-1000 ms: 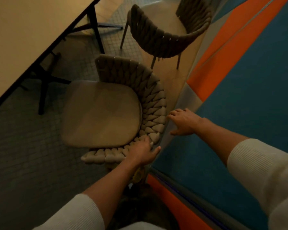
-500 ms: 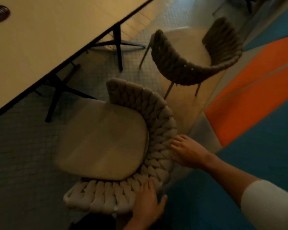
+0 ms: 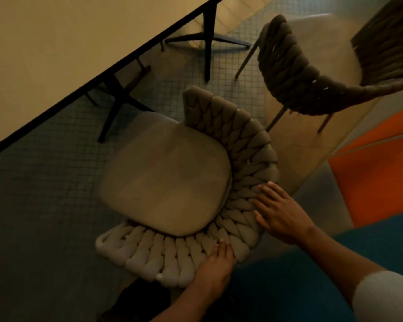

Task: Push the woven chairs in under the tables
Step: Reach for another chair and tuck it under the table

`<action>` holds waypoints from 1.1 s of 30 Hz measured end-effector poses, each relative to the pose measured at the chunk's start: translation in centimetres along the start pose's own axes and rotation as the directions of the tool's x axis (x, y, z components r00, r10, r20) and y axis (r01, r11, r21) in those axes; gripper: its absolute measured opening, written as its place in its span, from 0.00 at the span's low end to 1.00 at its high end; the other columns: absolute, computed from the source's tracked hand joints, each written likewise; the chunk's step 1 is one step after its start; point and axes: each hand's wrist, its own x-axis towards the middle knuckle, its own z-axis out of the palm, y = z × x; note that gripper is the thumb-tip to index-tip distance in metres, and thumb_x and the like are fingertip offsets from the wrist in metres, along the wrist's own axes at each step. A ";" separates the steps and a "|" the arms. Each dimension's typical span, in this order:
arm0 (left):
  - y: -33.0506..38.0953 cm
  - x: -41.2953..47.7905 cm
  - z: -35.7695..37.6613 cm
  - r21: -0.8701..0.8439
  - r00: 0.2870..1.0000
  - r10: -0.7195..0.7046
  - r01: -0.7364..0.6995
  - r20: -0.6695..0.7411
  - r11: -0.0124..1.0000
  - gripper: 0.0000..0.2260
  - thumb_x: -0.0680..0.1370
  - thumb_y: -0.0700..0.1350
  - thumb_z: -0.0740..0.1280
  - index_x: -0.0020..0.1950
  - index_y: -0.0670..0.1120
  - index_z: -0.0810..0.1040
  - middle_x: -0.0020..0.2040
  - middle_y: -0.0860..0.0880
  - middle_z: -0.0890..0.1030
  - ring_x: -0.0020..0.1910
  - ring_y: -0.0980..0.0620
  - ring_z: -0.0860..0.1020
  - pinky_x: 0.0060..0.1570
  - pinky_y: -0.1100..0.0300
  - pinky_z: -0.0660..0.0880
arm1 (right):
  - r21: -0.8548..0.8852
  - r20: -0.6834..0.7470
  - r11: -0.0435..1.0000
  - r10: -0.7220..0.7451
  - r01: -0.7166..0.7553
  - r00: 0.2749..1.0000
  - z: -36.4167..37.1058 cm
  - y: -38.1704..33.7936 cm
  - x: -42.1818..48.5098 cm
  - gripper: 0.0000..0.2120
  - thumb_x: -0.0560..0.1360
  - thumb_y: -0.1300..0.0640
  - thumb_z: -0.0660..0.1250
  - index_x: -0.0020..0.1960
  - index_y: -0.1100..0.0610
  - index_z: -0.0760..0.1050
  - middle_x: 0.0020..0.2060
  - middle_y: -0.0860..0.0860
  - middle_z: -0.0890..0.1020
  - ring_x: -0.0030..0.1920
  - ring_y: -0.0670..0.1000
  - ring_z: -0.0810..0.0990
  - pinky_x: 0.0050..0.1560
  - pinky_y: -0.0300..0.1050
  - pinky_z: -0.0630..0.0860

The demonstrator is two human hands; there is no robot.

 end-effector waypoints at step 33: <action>-8.4 -0.3 -6.5 -0.147 0.969 -0.125 0.094 -0.213 0.985 0.31 0.69 0.66 0.59 0.69 0.54 0.70 0.64 0.52 0.77 0.59 0.47 0.78 0.51 0.53 0.74 | 0.053 -0.074 0.998 0.048 -0.044 0.996 0.4 -2.5 7.3 0.17 0.78 0.44 0.62 0.38 0.50 0.83 0.38 0.50 0.82 0.44 0.56 0.78 0.56 0.56 0.71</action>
